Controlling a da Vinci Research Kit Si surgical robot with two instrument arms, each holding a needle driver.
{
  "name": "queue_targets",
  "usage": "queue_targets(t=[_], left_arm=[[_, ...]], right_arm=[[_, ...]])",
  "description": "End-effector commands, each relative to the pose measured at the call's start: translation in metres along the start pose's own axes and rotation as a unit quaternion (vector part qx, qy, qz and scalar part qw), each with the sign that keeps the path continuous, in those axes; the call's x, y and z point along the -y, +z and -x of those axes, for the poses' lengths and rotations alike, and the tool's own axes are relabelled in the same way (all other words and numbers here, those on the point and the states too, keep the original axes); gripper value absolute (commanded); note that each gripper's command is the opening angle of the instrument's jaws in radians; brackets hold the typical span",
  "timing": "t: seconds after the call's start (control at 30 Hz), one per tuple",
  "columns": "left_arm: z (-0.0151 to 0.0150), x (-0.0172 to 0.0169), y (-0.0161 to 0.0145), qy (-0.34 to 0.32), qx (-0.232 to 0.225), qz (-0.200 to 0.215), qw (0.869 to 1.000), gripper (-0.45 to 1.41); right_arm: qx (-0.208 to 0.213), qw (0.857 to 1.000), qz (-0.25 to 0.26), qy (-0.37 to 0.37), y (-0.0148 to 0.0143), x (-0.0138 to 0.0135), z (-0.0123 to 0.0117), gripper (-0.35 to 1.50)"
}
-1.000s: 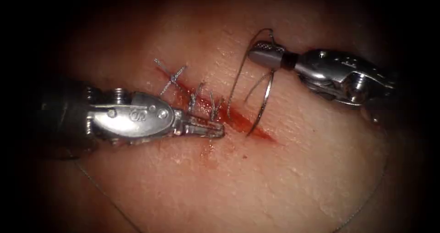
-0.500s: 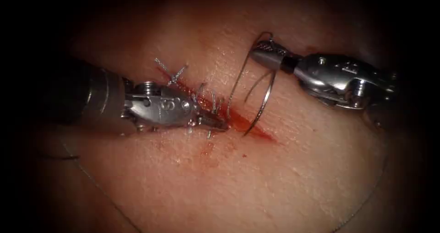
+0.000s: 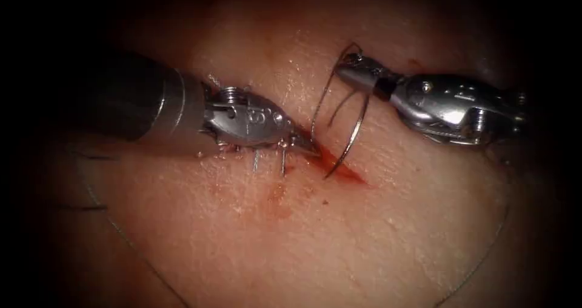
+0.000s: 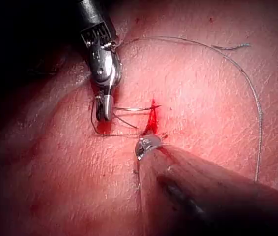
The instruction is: Wound Closure
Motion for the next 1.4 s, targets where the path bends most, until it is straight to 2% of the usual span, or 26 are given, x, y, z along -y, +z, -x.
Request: queue_targets(t=[0.03, 0.37, 0.57, 0.8, 1.0, 1.23, 1.4], left_arm=[[0.0008, 0.0008, 0.0011, -0.004, 0.003, 0.001, 1.000, -0.45], [0.0031, 0.0014, 0.0014, 0.001, 0.018, 0.006, 1.000, -0.45], [0.0024, 0.0001, -0.0001, -0.001, 0.016, 0.013, 1.000, -0.45], [0.0018, -0.0005, -0.0007, -0.004, 0.015, 0.009, 1.000, -0.45], [0.0027, -0.0036, -0.0014, 0.002, 0.015, 0.011, 1.000, -0.45], [0.0026, -0.0070, -0.0008, 0.003, 0.015, 0.013, 1.000, -0.45], [0.0026, -0.0085, -0.0007, 0.004, 0.015, 0.015, 1.000, -0.45]], right_arm=[[0.000, 1.000, 0.001, -0.009, 0.0006, 0.0004, 0.0005, -0.35], [0.004, 0.997, 0.027, -0.066, 0.0016, -0.0006, 0.0010, -0.35], [0.019, 0.994, 0.035, -0.104, 0.0034, -0.0002, 0.0043, -0.35], [0.026, 0.989, 0.047, -0.136, 0.0039, -0.0002, 0.0053, -0.35], [0.034, 0.984, 0.063, -0.165, 0.0041, -0.0003, 0.0057, -0.35], [0.043, 0.981, 0.058, -0.182, 0.0044, 0.0009, 0.0068, -0.35], [0.049, 0.971, 0.058, -0.227, 0.0041, 0.0023, 0.0070, -0.35]])
